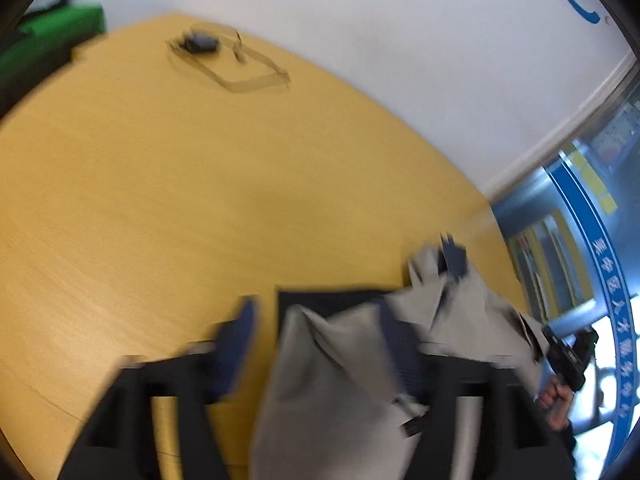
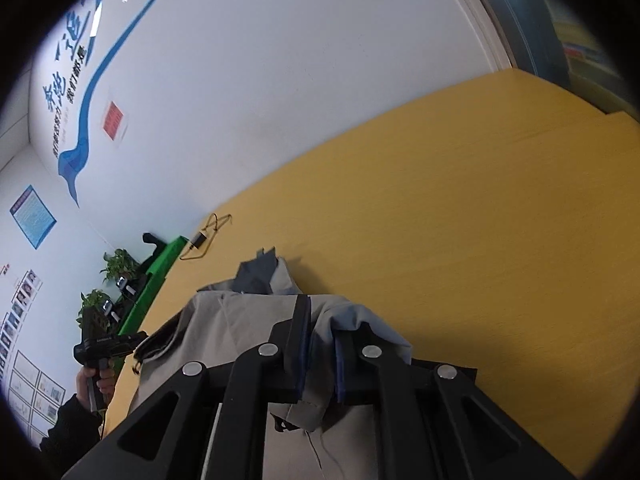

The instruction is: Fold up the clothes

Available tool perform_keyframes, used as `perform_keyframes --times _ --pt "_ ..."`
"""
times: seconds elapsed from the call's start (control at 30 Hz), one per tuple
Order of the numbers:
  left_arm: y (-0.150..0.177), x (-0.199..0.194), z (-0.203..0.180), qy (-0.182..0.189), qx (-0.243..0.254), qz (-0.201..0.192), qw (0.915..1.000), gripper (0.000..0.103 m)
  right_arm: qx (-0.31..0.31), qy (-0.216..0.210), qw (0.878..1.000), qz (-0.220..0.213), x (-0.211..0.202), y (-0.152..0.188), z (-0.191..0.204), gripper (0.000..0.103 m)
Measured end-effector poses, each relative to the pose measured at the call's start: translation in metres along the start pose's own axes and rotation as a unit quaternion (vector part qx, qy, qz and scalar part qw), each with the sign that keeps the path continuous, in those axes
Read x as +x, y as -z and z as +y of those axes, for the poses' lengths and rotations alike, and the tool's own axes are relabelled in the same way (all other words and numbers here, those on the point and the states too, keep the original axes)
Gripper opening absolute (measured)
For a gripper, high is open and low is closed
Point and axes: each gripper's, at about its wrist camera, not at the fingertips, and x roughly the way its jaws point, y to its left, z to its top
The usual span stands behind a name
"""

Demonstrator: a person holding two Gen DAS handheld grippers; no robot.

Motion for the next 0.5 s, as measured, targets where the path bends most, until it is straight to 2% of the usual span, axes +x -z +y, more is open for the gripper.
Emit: perform_keyframes --times 0.07,0.1,0.13,0.17,0.23,0.33,0.4,0.5 --pt "-0.005 -0.027 -0.001 -0.003 0.003 -0.061 0.9981 0.092 0.013 -0.008 1.000 -0.002 -0.005 -0.004 0.000 0.022" --pt "-0.004 -0.034 -0.001 -0.001 0.004 -0.069 0.9976 0.092 0.023 -0.016 1.000 -0.002 -0.007 -0.007 -0.002 0.041" --pt "-0.003 -0.039 -0.002 0.001 0.007 -0.075 0.9972 0.092 0.024 -0.028 0.999 -0.007 -0.010 -0.008 0.001 0.051" --pt "0.000 -0.038 -0.007 0.001 0.020 -0.071 0.9973 0.092 0.021 -0.041 0.999 -0.014 -0.013 -0.008 0.004 0.054" --pt "0.007 -0.035 -0.017 0.003 0.049 -0.062 0.9968 0.092 0.010 -0.069 0.997 -0.029 -0.020 -0.009 0.013 0.066" --pt "0.029 -0.015 -0.050 0.002 0.131 -0.036 0.9908 0.092 -0.018 -0.082 0.995 -0.048 -0.032 -0.012 0.025 0.071" --pt "0.046 0.006 -0.073 0.002 0.180 -0.013 0.9836 0.092 -0.046 -0.071 0.994 -0.073 -0.046 -0.013 0.033 0.074" --pt "0.062 0.038 -0.085 -0.009 0.211 0.007 0.9773 0.093 -0.079 -0.074 0.986 -0.126 -0.071 -0.013 0.043 0.077"
